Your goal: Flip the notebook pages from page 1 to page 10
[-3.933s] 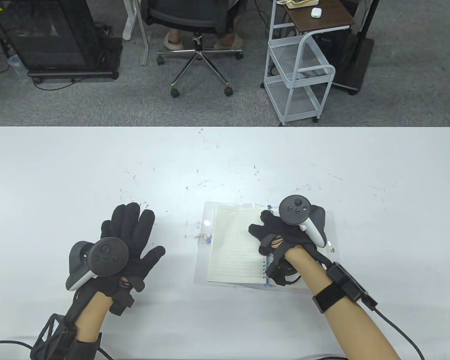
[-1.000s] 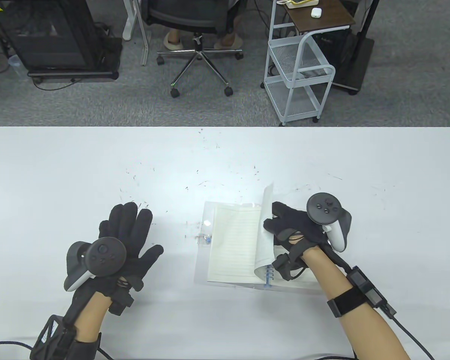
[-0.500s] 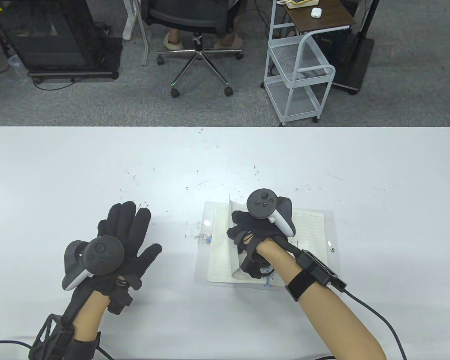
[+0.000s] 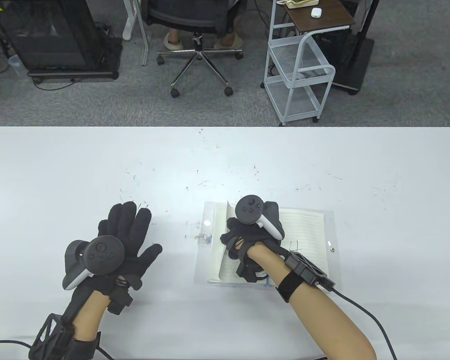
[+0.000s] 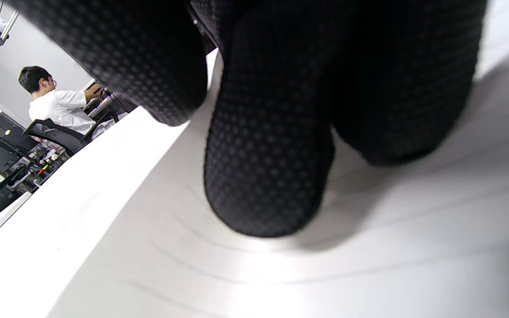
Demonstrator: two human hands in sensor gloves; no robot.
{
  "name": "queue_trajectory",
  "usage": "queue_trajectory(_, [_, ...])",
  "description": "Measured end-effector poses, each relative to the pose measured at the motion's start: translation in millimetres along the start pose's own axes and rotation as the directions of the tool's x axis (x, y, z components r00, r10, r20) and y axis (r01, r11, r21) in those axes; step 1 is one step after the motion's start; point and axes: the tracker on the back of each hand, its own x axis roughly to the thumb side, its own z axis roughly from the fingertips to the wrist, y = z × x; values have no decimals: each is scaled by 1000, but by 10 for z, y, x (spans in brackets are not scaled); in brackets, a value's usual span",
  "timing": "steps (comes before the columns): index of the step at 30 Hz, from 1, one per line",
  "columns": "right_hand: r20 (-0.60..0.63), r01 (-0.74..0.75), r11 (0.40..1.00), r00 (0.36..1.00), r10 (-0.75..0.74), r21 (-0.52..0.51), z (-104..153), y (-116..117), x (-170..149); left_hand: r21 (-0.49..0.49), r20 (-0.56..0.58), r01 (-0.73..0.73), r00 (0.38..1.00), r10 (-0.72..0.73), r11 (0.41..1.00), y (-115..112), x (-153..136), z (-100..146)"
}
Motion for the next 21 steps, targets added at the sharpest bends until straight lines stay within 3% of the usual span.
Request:
queue_trajectory(8, [14, 59, 998, 998, -59, 11, 102, -39, -48, 2, -1, 1, 1000, -1, 1000, 3, 2, 1])
queue_trajectory(14, [45, 116, 987, 993, -111, -109, 455, -431, -302, 7, -3, -1, 1000, 1, 1000, 12, 0, 7])
queue_trajectory(19, [-33, -47, 969, 999, 41, -241, 789, -728, -819, 6, 0, 3, 1000, -3, 1000, 7, 7, 8])
queue_trajectory(21, [-90, -130, 963, 990, 112, -235, 874, -752, -1043, 3, 0, 6, 1000, -6, 1000, 2, 10, 9])
